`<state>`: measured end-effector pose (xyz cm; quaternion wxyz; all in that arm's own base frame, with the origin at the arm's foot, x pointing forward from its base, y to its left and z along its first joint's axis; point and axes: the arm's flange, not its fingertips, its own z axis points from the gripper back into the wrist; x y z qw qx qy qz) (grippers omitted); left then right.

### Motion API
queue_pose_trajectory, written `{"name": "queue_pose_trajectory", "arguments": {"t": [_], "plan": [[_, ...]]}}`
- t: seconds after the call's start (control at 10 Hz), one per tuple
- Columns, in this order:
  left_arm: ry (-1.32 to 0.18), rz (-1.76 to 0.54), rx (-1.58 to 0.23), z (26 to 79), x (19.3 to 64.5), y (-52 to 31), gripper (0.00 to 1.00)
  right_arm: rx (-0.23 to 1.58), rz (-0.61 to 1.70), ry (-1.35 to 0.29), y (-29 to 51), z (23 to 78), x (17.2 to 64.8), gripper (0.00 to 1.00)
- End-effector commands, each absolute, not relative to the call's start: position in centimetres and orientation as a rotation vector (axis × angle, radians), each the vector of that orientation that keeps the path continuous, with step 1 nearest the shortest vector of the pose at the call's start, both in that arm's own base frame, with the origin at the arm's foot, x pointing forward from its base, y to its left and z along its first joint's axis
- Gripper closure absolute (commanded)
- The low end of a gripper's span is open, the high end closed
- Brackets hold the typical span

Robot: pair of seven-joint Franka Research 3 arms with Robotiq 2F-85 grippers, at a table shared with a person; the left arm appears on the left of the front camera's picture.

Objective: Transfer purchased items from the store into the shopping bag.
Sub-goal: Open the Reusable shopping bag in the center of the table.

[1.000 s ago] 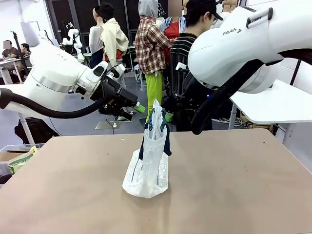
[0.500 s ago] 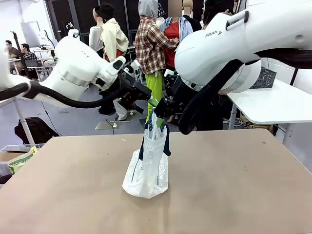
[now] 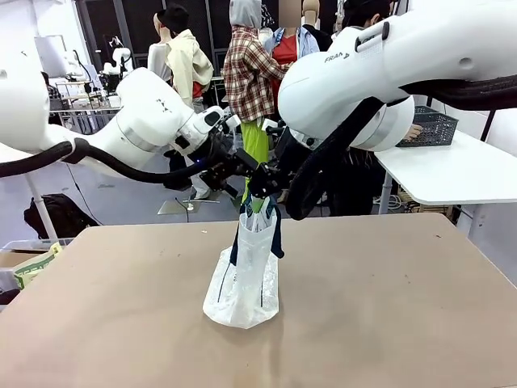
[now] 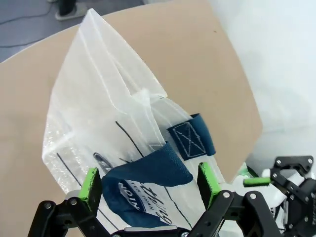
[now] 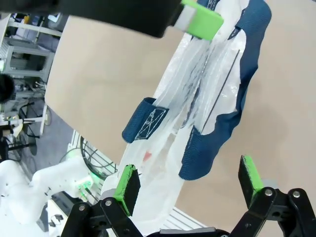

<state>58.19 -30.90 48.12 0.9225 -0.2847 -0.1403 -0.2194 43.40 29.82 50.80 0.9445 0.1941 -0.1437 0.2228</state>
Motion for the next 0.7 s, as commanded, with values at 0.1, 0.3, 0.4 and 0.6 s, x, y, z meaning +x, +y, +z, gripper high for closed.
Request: {"name": "queue_pose_trajectory", "arguments": {"t": [0.1, 0.3, 0.4, 0.6], "plan": [[-0.272, -0.399, -0.543, 48.1, 58.8, -31.2, 0.00, 0.394, 0.462, -0.264, 30.0, 50.5, 43.9, 0.00], [-0.254, -0.400, -0.537, 47.6, 58.7, -31.3, 0.00, 0.381, 0.443, -0.252, 30.0, 49.9, 44.2, 0.00], [-0.243, -0.400, -0.543, 47.6, 58.7, -31.4, 0.00, 0.374, 0.440, -0.245, 30.0, 49.6, 44.5, 0.00], [-0.231, -0.382, -0.503, 47.3, 58.7, -31.3, 0.00, 0.351, 0.431, -0.237, 30.1, 49.3, 44.8, 0.00]]}}
